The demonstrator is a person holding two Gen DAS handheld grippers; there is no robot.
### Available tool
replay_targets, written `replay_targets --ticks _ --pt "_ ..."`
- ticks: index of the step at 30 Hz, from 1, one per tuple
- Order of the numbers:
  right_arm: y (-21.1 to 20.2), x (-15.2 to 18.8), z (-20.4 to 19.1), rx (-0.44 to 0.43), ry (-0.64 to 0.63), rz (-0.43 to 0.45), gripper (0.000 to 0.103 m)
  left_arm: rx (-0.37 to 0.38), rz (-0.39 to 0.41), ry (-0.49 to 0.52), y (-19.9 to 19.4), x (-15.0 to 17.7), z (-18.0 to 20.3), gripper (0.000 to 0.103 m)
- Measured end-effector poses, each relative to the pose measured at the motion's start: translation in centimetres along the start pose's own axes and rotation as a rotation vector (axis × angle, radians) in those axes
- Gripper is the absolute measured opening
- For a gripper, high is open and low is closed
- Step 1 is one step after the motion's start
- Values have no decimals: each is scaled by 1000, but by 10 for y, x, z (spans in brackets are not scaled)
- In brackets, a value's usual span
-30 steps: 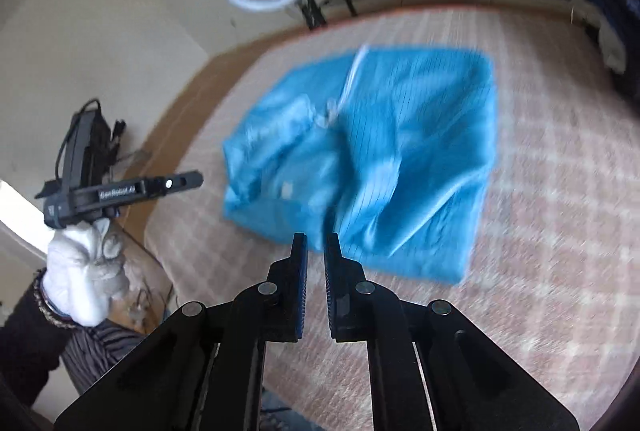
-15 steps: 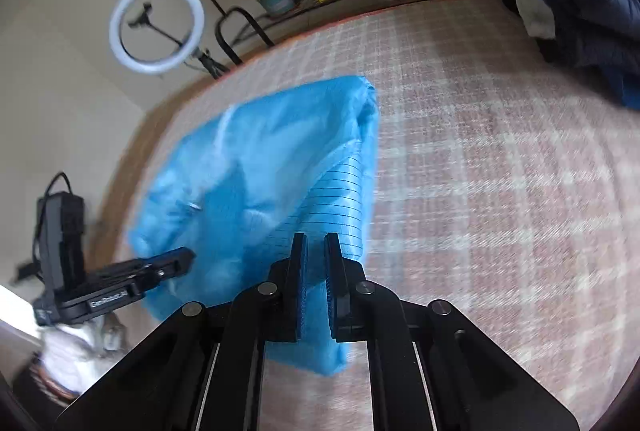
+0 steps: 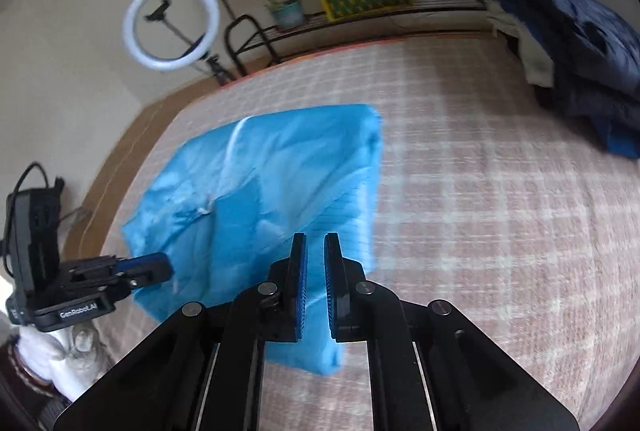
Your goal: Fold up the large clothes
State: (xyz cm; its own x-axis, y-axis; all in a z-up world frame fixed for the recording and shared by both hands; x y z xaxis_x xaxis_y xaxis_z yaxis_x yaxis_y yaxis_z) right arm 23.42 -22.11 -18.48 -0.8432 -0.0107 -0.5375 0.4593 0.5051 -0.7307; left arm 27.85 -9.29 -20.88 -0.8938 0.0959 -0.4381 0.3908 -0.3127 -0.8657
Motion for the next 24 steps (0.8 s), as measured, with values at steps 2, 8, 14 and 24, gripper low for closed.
replay_targets --ticks 2,8,14,24 --pt "13 10 -7 -5 -19 -33 7 -3 -34 40 9 11 3 15" --pt "58 44 -16 -59 -66 -190 7 -28 -65 87 19 27 6 15" --pt "27 44 -22 -158 -78 -190 7 -7 91 53 -58 7 -27 15" --pt "21 4 14 -42 -16 -58 7 -160 132 -179 -45 -33 -140 15"
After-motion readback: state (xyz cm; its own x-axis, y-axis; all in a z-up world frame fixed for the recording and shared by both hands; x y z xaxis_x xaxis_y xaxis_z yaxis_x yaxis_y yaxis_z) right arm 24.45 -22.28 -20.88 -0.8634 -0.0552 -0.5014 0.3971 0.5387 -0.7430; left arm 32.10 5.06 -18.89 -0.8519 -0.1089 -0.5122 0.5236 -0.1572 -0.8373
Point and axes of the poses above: each gripper's, at about its wrist camera, not at the fingertips, and y roughly the way its jaws point, z to its right, x to its underside, the point moved 6 cm from there along y, roughly the way its jaws point, and after that the axes turned 9 degrees about -x, right-handed, at the moved point
